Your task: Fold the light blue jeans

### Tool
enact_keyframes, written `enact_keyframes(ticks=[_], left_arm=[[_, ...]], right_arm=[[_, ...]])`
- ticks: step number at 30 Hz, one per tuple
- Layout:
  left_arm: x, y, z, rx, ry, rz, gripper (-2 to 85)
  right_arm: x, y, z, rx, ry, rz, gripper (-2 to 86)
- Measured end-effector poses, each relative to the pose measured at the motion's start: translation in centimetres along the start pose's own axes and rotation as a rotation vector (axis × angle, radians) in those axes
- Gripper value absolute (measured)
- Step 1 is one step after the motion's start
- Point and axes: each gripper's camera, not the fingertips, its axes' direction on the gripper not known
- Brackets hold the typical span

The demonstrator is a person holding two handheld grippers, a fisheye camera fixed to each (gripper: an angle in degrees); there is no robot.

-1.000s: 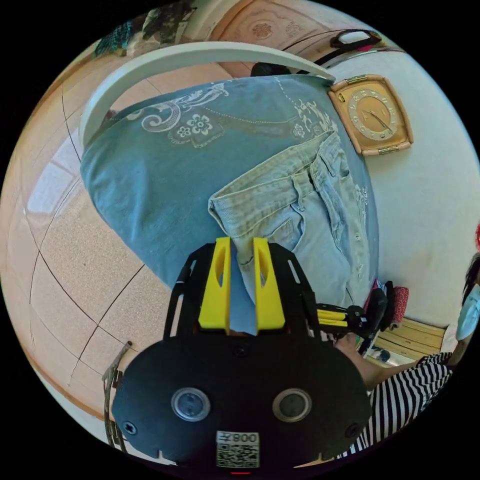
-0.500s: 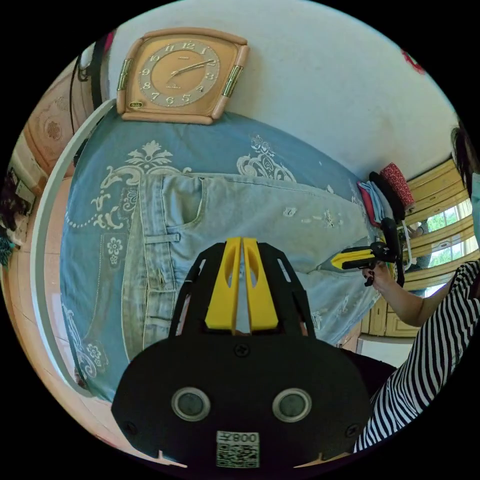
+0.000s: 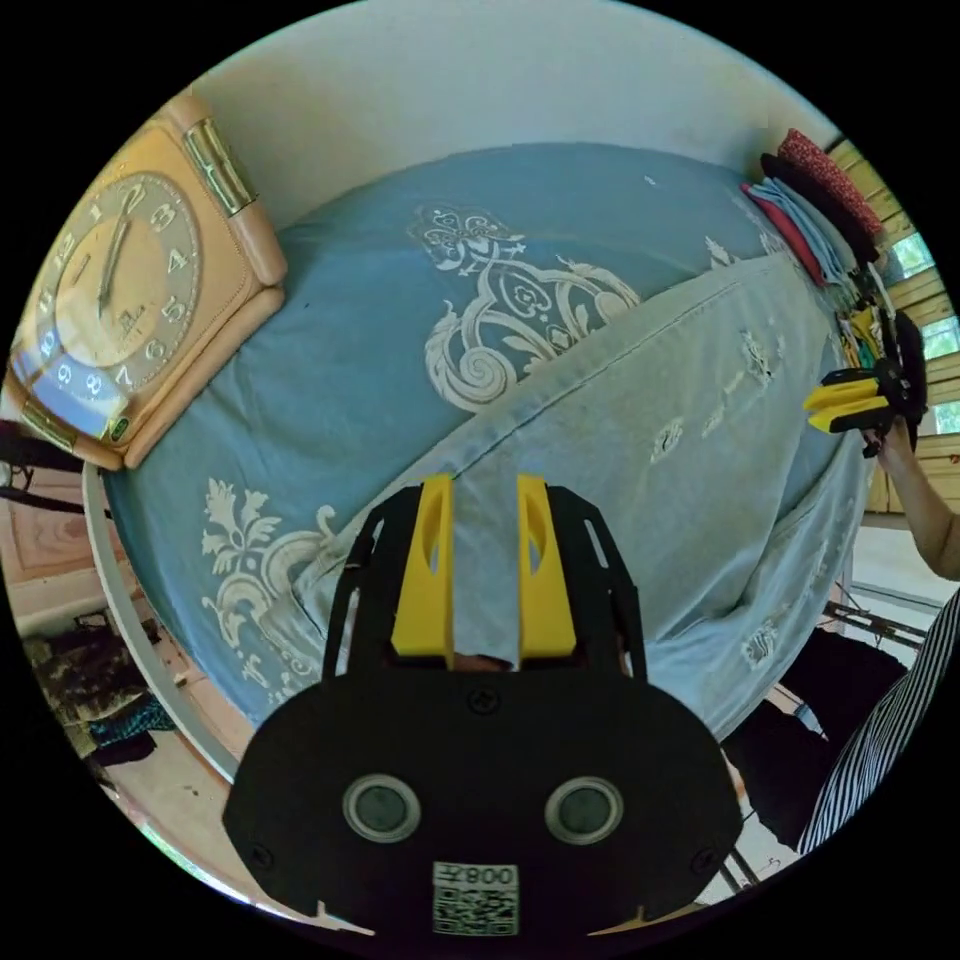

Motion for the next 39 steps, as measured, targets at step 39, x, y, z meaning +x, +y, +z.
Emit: enact_keyframes(ticks=[39], left_arm=[[1.5,-14.3,24.8,-0.205,-0.093,0.268,9.6]], right_arm=[[1.2,-2.2,-6.8,-0.451,0.411,-0.225,5.2]])
